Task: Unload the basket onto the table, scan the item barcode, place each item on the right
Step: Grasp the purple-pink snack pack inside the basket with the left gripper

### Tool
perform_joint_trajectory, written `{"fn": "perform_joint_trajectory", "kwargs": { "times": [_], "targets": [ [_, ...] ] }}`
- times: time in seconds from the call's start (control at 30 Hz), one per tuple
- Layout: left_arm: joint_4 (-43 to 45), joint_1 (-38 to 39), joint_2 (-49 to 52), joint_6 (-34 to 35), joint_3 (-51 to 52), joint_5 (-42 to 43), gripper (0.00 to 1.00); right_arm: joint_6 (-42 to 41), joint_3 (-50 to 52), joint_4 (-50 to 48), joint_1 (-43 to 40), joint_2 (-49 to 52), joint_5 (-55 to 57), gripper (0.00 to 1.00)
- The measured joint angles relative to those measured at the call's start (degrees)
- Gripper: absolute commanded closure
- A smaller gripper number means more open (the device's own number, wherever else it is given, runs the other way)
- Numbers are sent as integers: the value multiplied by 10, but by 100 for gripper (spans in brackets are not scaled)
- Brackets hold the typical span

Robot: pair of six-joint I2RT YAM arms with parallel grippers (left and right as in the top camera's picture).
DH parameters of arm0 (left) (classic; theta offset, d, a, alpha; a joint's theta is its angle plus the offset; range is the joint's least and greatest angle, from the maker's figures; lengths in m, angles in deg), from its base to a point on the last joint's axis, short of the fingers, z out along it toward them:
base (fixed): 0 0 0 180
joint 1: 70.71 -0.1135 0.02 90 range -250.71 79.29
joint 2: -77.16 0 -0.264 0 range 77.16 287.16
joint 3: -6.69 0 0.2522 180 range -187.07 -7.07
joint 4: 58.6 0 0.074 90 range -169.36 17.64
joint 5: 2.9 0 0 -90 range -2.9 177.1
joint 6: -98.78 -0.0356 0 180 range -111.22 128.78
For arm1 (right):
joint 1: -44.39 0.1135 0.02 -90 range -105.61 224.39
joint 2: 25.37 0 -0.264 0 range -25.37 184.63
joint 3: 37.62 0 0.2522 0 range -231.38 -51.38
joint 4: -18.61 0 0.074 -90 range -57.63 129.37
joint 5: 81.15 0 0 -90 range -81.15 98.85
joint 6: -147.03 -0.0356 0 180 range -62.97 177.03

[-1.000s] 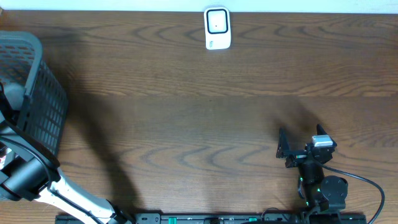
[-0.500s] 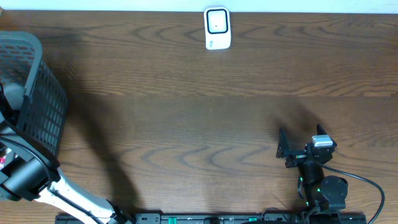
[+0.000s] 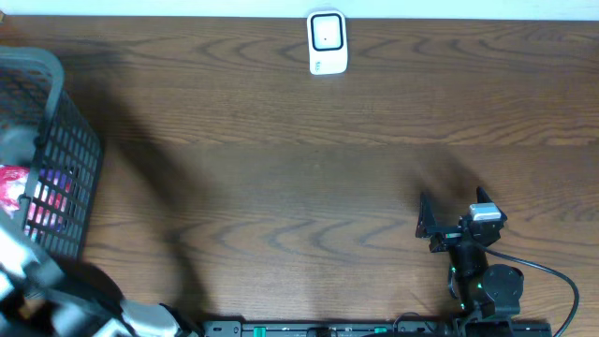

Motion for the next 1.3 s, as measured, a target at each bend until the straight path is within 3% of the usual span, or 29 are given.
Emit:
{"fn": "perform_joint_trajectory", "kwargs": {
  "times": [0.17,0.2,0.23,0.27,0.3,0.37,0.5,0.9,1.2,1.23,1.3],
  "targets": [
    [34,0,-142,-2,-16,9,92,0,0,0,0,0,0,1],
    [35,0,-165,-3,-17,10,83,0,0,0,0,0,0,1],
    [35,0,-181,-5,-17,9,54,0,0,0,0,0,0,1],
    [34,0,-193,-9,-17,5,35,0,0,0,0,0,0,1],
    [31,0,-201,-9,-17,-1,24,0,0,0,0,0,0,1],
    [25,0,-204,-9,-17,-10,12,0,0,0,0,0,0,1],
    [25,0,-169,-10,-10,-21,5,0,0,0,0,0,0,1],
    [-10,0,99,-10,9,-31,4,0,0,0,0,0,0,1],
    [-3,0,233,-10,11,-33,5,0,0,0,0,0,0,1],
    [-3,1,247,-10,11,-35,8,0,0,0,0,0,0,1],
    [-3,3,263,-12,9,-42,28,0,0,0,0,0,0,1]
  ]
}}
